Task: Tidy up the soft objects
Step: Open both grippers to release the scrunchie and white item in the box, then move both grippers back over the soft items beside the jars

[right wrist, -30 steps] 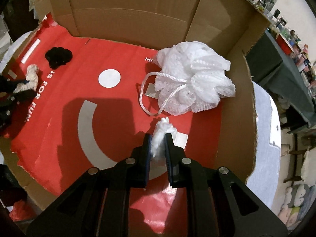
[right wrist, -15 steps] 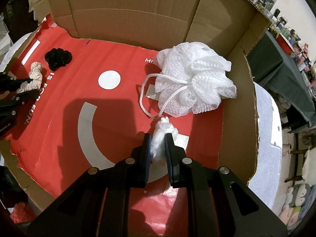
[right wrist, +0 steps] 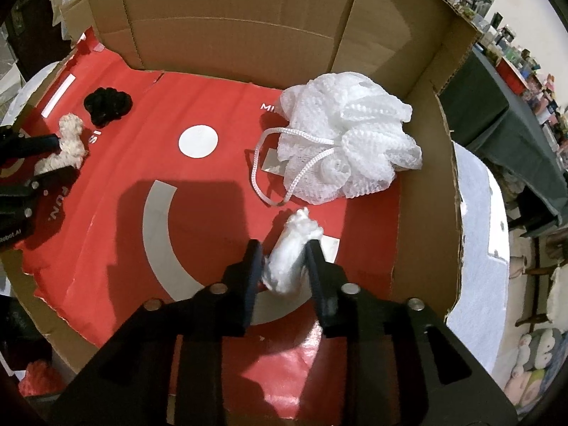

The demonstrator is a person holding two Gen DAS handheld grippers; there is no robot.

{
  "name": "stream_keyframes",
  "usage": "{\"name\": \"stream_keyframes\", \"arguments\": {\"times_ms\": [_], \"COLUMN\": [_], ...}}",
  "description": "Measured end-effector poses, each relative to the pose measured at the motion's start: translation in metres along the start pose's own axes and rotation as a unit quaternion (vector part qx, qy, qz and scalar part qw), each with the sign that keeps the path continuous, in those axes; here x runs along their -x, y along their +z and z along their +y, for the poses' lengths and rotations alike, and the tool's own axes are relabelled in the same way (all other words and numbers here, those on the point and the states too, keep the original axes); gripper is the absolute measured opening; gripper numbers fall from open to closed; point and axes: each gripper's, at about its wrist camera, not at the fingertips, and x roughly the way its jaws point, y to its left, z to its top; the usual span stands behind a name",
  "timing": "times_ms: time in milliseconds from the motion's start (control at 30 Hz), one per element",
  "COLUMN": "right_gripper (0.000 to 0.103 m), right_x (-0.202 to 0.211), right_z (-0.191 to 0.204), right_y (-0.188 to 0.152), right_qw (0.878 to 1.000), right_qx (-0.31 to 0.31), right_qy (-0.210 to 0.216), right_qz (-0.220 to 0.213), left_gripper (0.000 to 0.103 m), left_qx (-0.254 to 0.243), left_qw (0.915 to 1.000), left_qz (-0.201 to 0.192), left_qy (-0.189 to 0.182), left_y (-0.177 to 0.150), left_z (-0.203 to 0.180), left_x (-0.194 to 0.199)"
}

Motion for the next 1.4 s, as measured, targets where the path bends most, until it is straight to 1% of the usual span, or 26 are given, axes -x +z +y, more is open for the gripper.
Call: {"name": "stream_keyframes", "arguments": {"times_ms": [33,67,100,133,167,233,400,467,567,633,700,733,800,900,1033,1100,1233,1333,1400], "right_gripper": [0.048,0.052,0.055,0.056,0.06,0.064,0.066,0.069,0.07,0.07,0.073,0.077,0.078,0.078,0.079,0.081,0.082,0.083,0.086], "right_x": [0.001,0.003,0.005,0.007,0.01,0.018,0.034,0.042,0.056,0.071,0.086,0.094,0.111,0.139,0.17,0.187,0.21,0.227,0.238], "right_z": [0.002,0.003,0.007,0.01,0.013,0.018,0.018,0.013,0.011,0.009,0.007,0.003,-0.001,0.001,0.004,0.008,0.013,0.021,0.027], "right_y": [0.0,0.0,-0.001,-0.001,-0.001,-0.001,-0.001,-0.003,-0.004,-0.007,-0.012,-0.017,-0.021,-0.031,-0.047,-0.059,-0.081,-0.099,-0.116], "right_qw": [1.0,1.0,1.0,1.0,1.0,0.999,0.999,0.998,0.998,0.997,0.996,0.995,0.992,0.988,0.981,0.975,0.966,0.958,0.951], "right_qx": [0.0,0.002,0.009,0.014,0.019,0.025,0.022,0.018,0.009,0.001,-0.006,-0.009,-0.014,-0.019,-0.026,-0.028,-0.039,-0.045,-0.048], "right_qy": [0.001,0.013,0.014,0.005,-0.002,-0.008,-0.012,-0.013,-0.011,-0.008,-0.006,-0.003,0.002,0.003,0.017,0.016,0.021,0.012,0.002], "right_qz": [-0.001,-0.005,-0.008,-0.012,-0.016,-0.029,-0.042,-0.05,-0.065,-0.079,-0.094,-0.103,-0.124,-0.155,-0.192,-0.219,-0.255,-0.284,-0.304], "left_gripper": [0.057,0.059,0.061,0.065,0.07,0.076,0.084,0.089,0.093,0.096,0.097,0.097,0.099,0.103,0.103,0.103,0.103,0.103,0.103], "left_qx": [0.001,0.001,0.0,0.0,0.0,0.002,0.018,0.024,0.032,0.039,0.046,0.049,0.054,0.06,0.063,0.063,0.066,0.066,0.068], "left_qw": [1.0,1.0,1.0,0.9999,0.9998,0.9993,0.9971,0.9957,0.9924,0.9894,0.9868,0.9852,0.9821,0.9758,0.9668,0.962,0.9522,0.9441,0.9397], "left_qz": [-0.002,-0.004,-0.006,-0.011,-0.02,-0.037,-0.073,-0.088,-0.117,-0.138,-0.152,-0.161,-0.177,-0.207,-0.245,-0.263,-0.296,-0.32,-0.332], "left_qy": [0.0,0.001,0.001,0.002,0.004,0.004,-0.012,-0.017,-0.021,-0.027,-0.03,-0.033,-0.035,-0.039,-0.035,-0.035,-0.036,-0.04,-0.048], "left_y": [0.0,0.0,0.0,-0.001,-0.001,-0.002,-0.006,-0.007,-0.01,-0.014,-0.016,-0.018,-0.022,-0.032,-0.046,-0.055,-0.073,-0.088,-0.098], "left_z": [-0.001,-0.002,-0.001,-0.002,-0.003,-0.003,0.002,0.003,0.003,0.004,0.004,0.004,0.003,0.002,-0.004,-0.008,-0.018,-0.024,-0.027], "left_x": [0.002,0.003,0.005,0.007,0.012,0.022,0.047,0.06,0.08,0.097,0.11,0.117,0.13,0.153,0.178,0.191,0.212,0.226,0.234]}}
